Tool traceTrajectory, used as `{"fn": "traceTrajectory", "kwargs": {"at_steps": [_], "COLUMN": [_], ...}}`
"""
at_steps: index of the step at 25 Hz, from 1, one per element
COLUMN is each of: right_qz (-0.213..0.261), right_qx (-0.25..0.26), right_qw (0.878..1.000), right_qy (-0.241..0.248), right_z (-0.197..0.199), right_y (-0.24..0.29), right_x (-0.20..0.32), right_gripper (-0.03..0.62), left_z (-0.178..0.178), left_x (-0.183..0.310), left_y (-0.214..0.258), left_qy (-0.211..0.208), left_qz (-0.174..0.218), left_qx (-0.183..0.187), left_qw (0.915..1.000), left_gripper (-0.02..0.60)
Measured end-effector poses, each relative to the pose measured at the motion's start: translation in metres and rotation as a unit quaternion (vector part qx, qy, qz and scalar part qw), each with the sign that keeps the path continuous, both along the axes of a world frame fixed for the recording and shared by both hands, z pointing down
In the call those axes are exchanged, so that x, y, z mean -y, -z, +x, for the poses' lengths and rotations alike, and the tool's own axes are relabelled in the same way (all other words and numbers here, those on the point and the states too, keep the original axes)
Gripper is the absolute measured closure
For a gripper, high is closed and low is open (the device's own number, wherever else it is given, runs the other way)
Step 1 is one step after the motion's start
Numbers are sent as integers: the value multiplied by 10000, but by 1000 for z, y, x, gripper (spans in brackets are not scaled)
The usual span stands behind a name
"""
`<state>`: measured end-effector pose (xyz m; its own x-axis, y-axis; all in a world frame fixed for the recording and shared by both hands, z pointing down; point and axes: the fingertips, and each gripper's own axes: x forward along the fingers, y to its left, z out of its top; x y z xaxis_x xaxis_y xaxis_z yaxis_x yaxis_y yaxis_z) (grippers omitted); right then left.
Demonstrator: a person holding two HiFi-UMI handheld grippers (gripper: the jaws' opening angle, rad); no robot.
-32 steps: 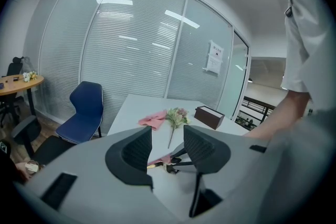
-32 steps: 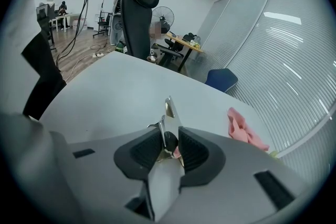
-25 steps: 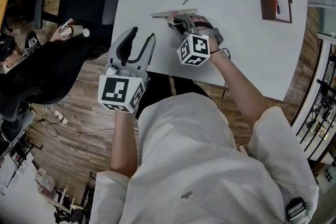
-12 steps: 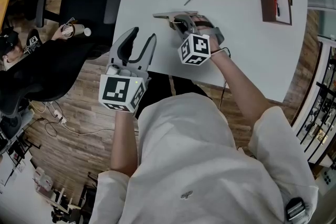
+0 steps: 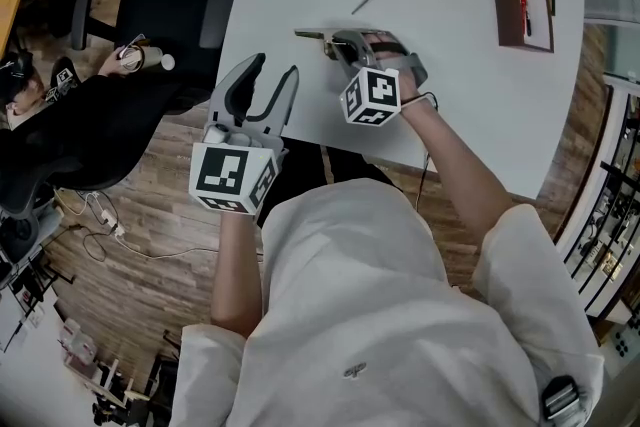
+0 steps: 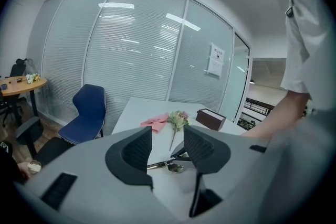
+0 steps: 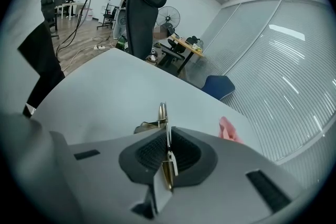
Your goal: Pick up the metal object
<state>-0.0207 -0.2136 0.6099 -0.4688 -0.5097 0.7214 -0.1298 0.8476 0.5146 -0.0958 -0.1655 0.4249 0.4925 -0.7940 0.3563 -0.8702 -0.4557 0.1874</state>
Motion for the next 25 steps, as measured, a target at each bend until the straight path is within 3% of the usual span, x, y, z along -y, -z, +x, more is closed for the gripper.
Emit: {"fn": "traceTrajectory", "kwargs": {"at_steps": [16,25], "right_qz": [94,117], "right_qx": [12,305], "right_qw": [9999,9992], "right_qy": [-49,-210], "right_z": [9,17], "right_y": [10,31], "right_x": [-3,-3], "right_gripper": [585,585], "left_z": [5,16], "left_x": [-9,-14], "left_y": [10,18], "left_qy": [30,3], "left_qz": [105,222], "left_qx": [9,-6], "left_qw": [9999,9998], "left_gripper": [382,382]}}
